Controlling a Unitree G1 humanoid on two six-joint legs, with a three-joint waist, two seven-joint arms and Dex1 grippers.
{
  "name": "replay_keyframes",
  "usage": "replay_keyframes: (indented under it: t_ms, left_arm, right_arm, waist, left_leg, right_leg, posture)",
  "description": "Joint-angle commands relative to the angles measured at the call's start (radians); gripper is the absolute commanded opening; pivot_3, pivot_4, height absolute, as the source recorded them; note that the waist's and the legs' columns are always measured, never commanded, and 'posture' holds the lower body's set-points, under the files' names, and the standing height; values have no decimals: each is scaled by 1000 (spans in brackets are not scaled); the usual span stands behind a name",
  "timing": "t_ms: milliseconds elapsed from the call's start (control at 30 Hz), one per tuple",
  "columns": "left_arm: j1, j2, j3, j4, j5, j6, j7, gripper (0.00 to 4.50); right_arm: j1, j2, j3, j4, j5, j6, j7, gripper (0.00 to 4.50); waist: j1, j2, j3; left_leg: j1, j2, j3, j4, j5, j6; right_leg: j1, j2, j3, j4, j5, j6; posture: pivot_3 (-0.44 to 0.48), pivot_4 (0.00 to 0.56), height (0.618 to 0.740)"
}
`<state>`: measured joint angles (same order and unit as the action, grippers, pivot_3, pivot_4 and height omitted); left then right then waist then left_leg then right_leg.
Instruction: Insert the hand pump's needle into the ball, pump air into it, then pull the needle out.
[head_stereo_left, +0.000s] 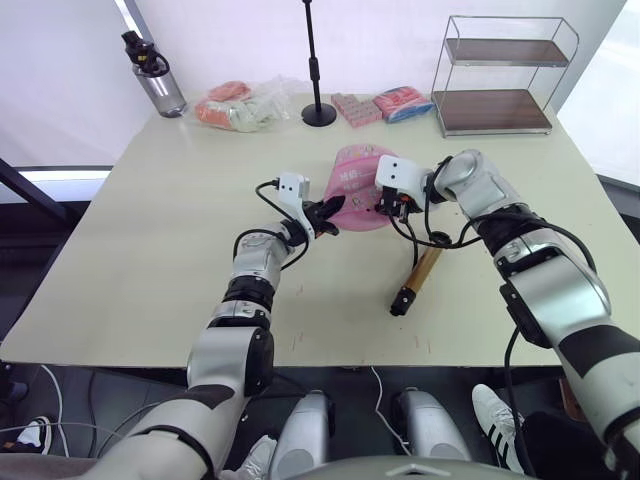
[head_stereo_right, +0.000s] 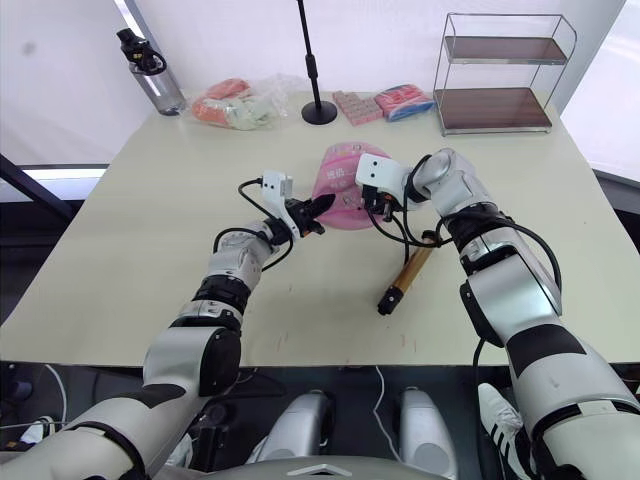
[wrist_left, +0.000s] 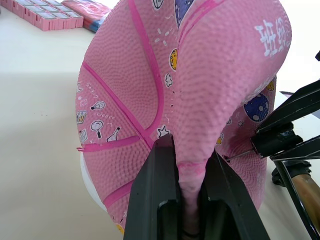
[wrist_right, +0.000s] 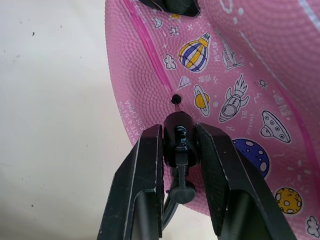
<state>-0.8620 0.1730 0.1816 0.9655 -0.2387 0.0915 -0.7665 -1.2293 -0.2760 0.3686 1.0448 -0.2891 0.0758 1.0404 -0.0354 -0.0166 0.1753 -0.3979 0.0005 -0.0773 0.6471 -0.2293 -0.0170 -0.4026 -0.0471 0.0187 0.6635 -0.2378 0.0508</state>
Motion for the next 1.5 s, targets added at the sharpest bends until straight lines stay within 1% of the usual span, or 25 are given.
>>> replay_keyframes:
  t_ms: [33, 67, 133, 167, 200, 500, 633, 967, 1167, 1500]
  left_arm:
    - [31, -15, -50, 54, 41, 35, -5, 0]
    - [31, -15, -49, 55, 41, 34, -5, 0]
    - [30, -15, -48, 57, 41, 33, -5, 0]
    - [30, -15, -48, 57, 41, 33, -4, 0]
    - [30, -14, -48, 58, 40, 33, -4, 0]
    - [24, -15, -44, 70, 39, 33, 3, 0]
    - [17, -21, -46, 65, 38, 43, 7, 0]
    - [15, -36, -59, 39, 38, 67, 12, 0]
    - [26, -48, -63, 11, 34, 87, 19, 0]
    - [42, -63, -67, -24, 29, 117, 28, 0]
  right_arm:
    - [-6, -25, 14, 23, -28, 11, -2, 990]
    - [-6, -25, 14, 25, -26, 12, 1, 990]
    - [-7, -24, 11, 26, -22, 12, 3, 533]
    - [-7, -24, 10, 26, -21, 12, 2, 412]
    - [-7, -25, 11, 26, -21, 11, 2, 398]
    - [-27, -16, 41, 24, -54, -3, -10, 398]
    - [-61, -1, 111, 34, -121, -20, -5, 398]
    - [-151, 81, 205, 126, -225, -21, -43, 398]
    - [-190, 138, 190, 159, -221, -11, -58, 398]
    - [-180, 163, 195, 193, -244, -17, -75, 398]
  waist:
    - [0, 0, 0]
    - [0, 0, 0]
    - [0, 0, 0]
    - [0, 0, 0]
    - [0, 0, 0]
    - [0, 0, 0]
    - [0, 0, 0]
    - [1, 0, 0]
    - [-1, 0, 0]
    - [-2, 0, 0]
  left_leg:
    - [0, 0, 0, 0, 0, 0]
    - [0, 0, 0, 0, 0, 0]
    - [0, 0, 0, 0, 0, 0]
    - [0, 0, 0, 0, 0, 0]
    - [0, 0, 0, 0, 0, 0]
    - [0, 0, 0, 1, 0, 0]
    - [0, 0, 0, 1, 0, 0]
    - [1, 0, -1, 1, 0, 0]
    - [1, 0, -1, 1, 0, 0]
    - [2, 0, -1, 1, 0, 0]
  right_leg:
    - [0, 0, 0, 0, 0, 0]
    - [0, 0, 0, 0, 0, 0]
    - [0, 0, 0, 0, 0, 0]
    - [0, 0, 0, 0, 0, 0]
    - [0, 0, 0, 0, 0, 0]
    - [0, 0, 0, 0, 0, 0]
    - [0, 0, 0, 0, 0, 0]
    - [1, 0, -1, 1, 0, 0]
    - [1, 0, -1, 1, 0, 0]
    - [1, 0, -1, 1, 0, 0]
  posture:
    - [0, 150, 731]
    - [0, 150, 731]
    - [0, 150, 731]
    - [0, 150, 731]
    - [0, 150, 731]
    - [0, 150, 731]
    - [0, 150, 731]
    - [0, 150, 731]
    - [0, 150, 731]
    - [0, 150, 731]
